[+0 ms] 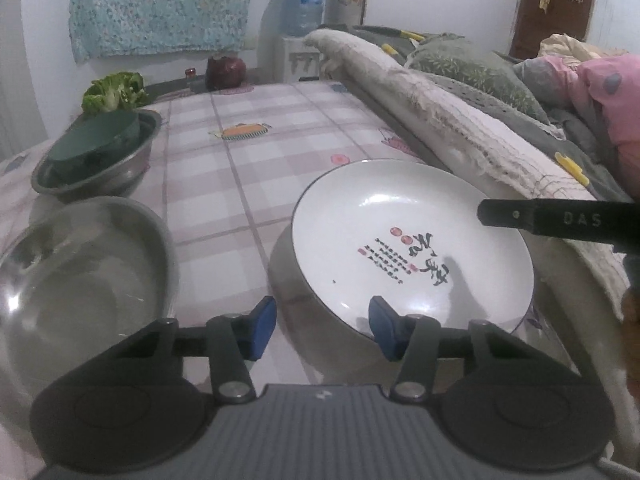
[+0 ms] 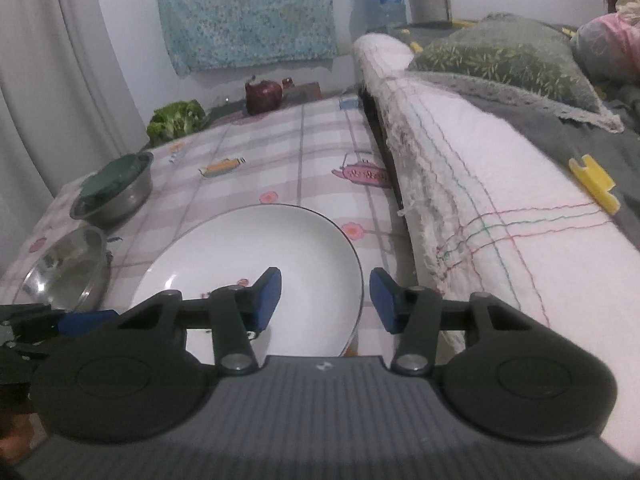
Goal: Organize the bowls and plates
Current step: 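Move both grippers to the rim of the white printed plate, then close both grippers on the white plate rim, then lift the white plate with both grippers and carry it over the basins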
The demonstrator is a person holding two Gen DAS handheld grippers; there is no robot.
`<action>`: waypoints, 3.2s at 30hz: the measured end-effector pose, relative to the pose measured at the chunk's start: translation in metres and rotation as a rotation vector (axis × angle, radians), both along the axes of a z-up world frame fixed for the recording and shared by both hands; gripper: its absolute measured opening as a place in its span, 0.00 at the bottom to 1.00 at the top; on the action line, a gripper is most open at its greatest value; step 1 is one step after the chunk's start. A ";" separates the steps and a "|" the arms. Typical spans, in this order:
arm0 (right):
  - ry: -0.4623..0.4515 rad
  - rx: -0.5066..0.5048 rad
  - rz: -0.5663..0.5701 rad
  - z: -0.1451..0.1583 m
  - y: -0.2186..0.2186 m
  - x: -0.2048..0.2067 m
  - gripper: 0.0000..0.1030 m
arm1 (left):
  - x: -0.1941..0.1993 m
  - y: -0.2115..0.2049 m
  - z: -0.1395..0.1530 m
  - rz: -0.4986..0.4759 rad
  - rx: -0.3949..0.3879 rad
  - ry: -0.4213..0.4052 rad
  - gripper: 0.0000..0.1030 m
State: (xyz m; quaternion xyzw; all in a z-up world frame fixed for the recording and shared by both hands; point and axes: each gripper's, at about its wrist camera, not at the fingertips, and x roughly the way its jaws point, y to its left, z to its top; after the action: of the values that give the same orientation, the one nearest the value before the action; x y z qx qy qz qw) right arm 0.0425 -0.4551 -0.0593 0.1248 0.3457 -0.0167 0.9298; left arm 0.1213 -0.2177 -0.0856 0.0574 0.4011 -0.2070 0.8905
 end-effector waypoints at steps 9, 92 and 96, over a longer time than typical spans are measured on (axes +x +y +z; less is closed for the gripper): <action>0.044 0.046 0.027 -0.017 -0.011 0.024 0.31 | 0.016 -0.006 -0.007 0.000 -0.026 0.025 0.46; -0.013 -0.019 0.055 -0.019 0.092 -0.074 0.34 | -0.037 0.067 0.006 0.042 -0.082 0.009 0.53; -0.019 -0.019 0.051 -0.016 0.092 -0.074 0.34 | -0.037 0.067 0.009 0.043 -0.087 -0.002 0.53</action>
State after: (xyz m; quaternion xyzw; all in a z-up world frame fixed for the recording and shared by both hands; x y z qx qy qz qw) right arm -0.0318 -0.3628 -0.0754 0.1070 0.3397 0.0050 0.9344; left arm 0.0842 -0.1512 -0.0764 0.0104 0.3922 -0.2052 0.8966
